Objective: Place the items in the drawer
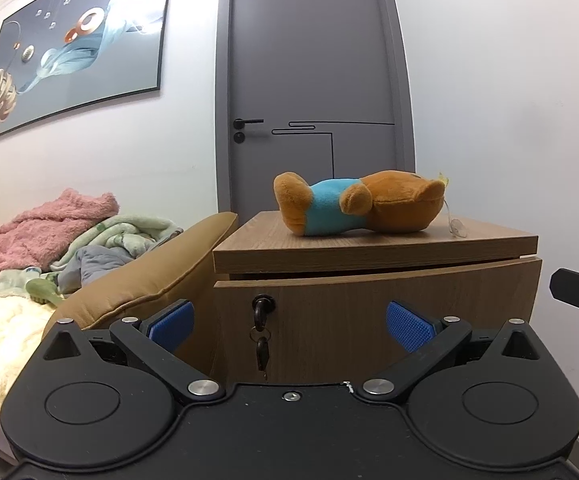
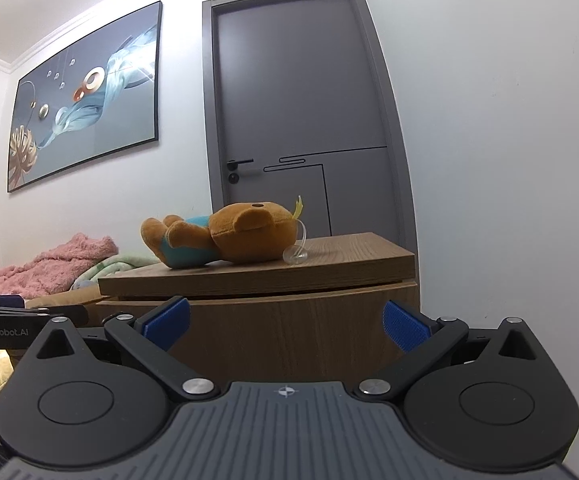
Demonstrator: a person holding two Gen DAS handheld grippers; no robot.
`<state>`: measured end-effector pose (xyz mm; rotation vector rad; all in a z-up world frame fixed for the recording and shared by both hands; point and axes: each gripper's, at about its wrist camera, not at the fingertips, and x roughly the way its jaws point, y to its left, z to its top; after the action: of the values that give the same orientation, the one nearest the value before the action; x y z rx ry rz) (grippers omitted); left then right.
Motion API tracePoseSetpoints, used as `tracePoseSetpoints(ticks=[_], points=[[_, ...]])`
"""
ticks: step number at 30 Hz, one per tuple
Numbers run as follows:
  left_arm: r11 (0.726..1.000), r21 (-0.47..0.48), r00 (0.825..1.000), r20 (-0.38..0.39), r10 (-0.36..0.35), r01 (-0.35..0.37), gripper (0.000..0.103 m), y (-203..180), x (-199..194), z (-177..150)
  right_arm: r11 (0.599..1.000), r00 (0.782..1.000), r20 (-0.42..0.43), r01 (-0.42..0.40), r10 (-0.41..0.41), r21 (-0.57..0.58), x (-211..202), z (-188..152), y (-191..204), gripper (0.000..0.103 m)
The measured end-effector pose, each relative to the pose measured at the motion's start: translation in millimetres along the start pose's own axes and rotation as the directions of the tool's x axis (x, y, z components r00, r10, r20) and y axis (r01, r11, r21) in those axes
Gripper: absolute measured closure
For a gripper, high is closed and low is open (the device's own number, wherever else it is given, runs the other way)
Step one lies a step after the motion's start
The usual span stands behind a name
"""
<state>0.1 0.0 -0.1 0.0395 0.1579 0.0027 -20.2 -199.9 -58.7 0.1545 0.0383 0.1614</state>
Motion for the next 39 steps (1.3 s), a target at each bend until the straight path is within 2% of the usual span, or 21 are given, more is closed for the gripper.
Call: tracePoseSetpoints(ticks=[2, 5, 8, 29, 39], points=[[1.000, 0.001, 1.000, -0.003, -0.001, 0.001, 0.001, 0, 1, 0, 1.000, 1.000, -0.018, -0.008, 0.008, 0.001, 6, 2, 0, 0.000], [1.000, 0.006, 1.000, -0.018, 0.001, -0.001, 0.001, -1, 9, -1, 1.000, 0.999, 0.039, -0.028, 0.028, 0.002, -8, 1, -2, 0.000], [1.000, 0.006, 1.000, 0.016, -0.005, 0.005, 0.001, 0, 0, -1, 1.000, 1.000, 0.018, -0.023, 0.024, -0.018, -2, -2, 1, 0.000], [1.000, -0.009, 1.000, 0.015, -0.009, 0.009, 0.001, 22, -24, -5, 0.999, 1.000, 0.024, -0.018, 0.020, -0.047, 1, -6, 2, 0.000], [1.000, -0.007, 1.000, 0.009, -0.007, 0.007, 0.001, 22, -21, -2, 0.998, 1.000, 0.020, -0.017, 0.018, -0.055, 1, -8, 4, 0.000]])
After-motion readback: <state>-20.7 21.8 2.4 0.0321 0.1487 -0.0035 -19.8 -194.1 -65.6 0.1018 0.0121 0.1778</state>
